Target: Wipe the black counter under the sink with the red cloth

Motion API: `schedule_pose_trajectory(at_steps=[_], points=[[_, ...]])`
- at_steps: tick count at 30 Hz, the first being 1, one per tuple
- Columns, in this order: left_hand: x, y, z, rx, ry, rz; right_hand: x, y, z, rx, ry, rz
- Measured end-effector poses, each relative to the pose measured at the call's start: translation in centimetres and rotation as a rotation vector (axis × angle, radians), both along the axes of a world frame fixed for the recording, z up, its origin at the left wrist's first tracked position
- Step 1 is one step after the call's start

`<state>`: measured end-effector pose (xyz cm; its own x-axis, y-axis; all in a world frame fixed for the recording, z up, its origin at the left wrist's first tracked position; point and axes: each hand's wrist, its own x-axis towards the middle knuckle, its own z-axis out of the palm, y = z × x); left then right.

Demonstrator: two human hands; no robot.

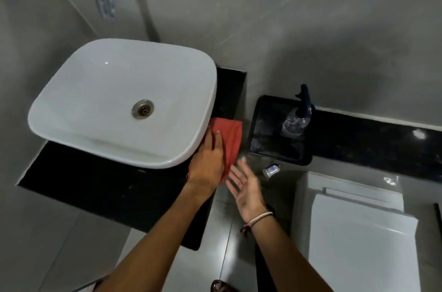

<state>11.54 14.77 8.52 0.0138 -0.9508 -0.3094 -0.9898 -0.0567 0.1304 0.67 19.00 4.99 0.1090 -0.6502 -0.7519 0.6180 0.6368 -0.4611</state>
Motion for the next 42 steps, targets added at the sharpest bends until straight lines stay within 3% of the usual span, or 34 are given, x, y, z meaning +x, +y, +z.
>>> schedule_pose_trajectory(at_steps=[8,12,15,20,27,30,35,38,42], points=[[-2.3,3.9,1.3,-0.126,0.204,0.573,-0.5,-7.1,0.3,-0.169,0.194,0.036],[-3.1,3.9,1.4,-0.101,0.24,0.765,-0.9,-11.9,0.9,-0.24,0.427,0.25],[-3.7,2.6,1.3,-0.146,0.434,0.87,-1.5,-13.3,0.4,-0.275,0.553,0.416],[-4.8,-0.8,1.3,-0.102,0.581,0.634,-5.7,-11.7,-2.0,-0.25,0.468,0.331],[-7.5,-8.3,-1.0,0.157,0.671,0.18,-12.9,-7.4,-4.4,0.002,0.183,-0.191],[-9.1,-9.5,-3.1,0.228,0.65,0.128,-14.0,-7.3,-5.3,0.06,0.195,-0.284],[-11.1,-9.9,-5.0,0.192,0.654,0.165,-14.8,-8.2,-5.6,0.097,0.412,-0.137],[-11.0,-9.0,-4.1,0.181,0.607,0.167,-15.4,-7.9,-3.6,0.023,0.714,0.13],[-10.5,-6.6,-0.9,0.148,0.551,0.037,-15.0,-6.4,0.2,-0.171,1.056,0.262]])
